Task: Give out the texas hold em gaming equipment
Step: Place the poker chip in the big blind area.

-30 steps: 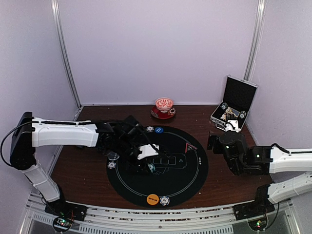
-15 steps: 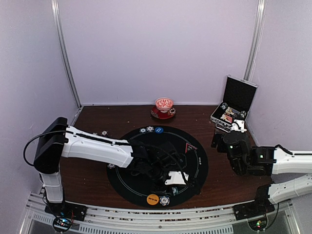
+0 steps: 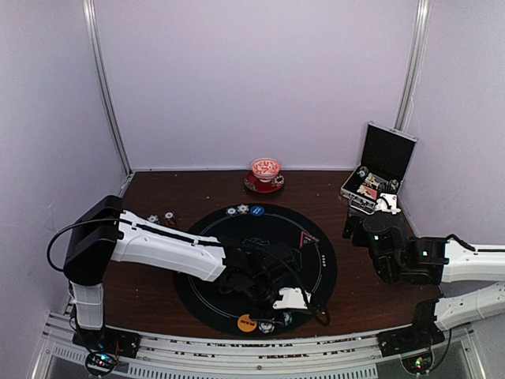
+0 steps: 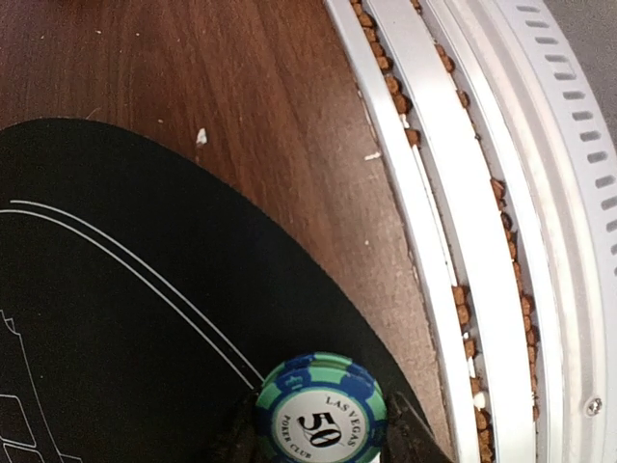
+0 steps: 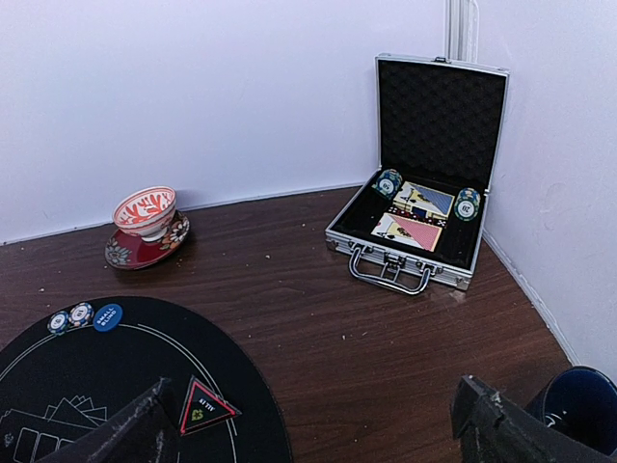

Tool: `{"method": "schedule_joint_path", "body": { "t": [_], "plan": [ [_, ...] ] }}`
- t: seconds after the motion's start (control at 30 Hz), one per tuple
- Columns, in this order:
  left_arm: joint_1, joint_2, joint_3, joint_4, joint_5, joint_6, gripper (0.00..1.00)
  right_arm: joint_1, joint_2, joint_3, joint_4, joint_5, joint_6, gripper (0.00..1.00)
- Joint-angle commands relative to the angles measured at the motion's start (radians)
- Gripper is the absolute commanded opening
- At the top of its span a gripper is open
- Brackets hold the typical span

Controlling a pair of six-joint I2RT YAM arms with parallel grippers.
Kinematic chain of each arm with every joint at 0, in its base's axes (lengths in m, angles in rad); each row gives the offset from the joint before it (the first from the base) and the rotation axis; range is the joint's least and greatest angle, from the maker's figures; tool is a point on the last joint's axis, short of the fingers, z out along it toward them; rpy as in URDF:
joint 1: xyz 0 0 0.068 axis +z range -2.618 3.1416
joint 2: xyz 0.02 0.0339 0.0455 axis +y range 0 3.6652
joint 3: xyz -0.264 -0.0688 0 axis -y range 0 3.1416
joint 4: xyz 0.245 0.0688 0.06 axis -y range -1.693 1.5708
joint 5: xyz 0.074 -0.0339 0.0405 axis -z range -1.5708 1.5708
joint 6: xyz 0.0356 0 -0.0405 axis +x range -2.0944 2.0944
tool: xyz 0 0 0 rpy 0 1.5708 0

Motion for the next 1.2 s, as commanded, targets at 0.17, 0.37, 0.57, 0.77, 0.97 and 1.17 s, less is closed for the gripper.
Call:
{"method": "schedule_joint_path", "body": {
  "t": [0.17, 0.37, 0.57, 0.77, 0.97, 1.17],
  "plan": [
    [-0.009, 0.030, 0.023, 0.043, 0.013, -0.016, 0.31, -0.007, -0.009, -0.008, -0.009, 0.010, 0.003, 1.00],
    [-0.015, 0.036, 0.021, 0.044, 0.016, -0.013, 0.32, -0.007, -0.007, -0.007, -0.008, 0.008, 0.001, 1.00],
    [-0.023, 0.043, 0.013, 0.034, 0.008, -0.005, 0.32, -0.006, -0.009, -0.007, -0.008, 0.007, -0.001, 1.00],
    [-0.026, 0.051, 0.011, 0.035, -0.015, -0.005, 0.33, -0.007, -0.008, -0.007, -0.009, 0.004, -0.003, 1.00],
    [-0.026, 0.055, 0.008, 0.031, -0.025, -0.001, 0.34, -0.007, -0.009, -0.008, -0.007, -0.001, -0.004, 1.00],
    [-0.029, 0.055, 0.007, 0.023, -0.030, 0.004, 0.38, -0.006, -0.008, -0.006, -0.007, -0.002, -0.006, 1.00]
  ]
}}
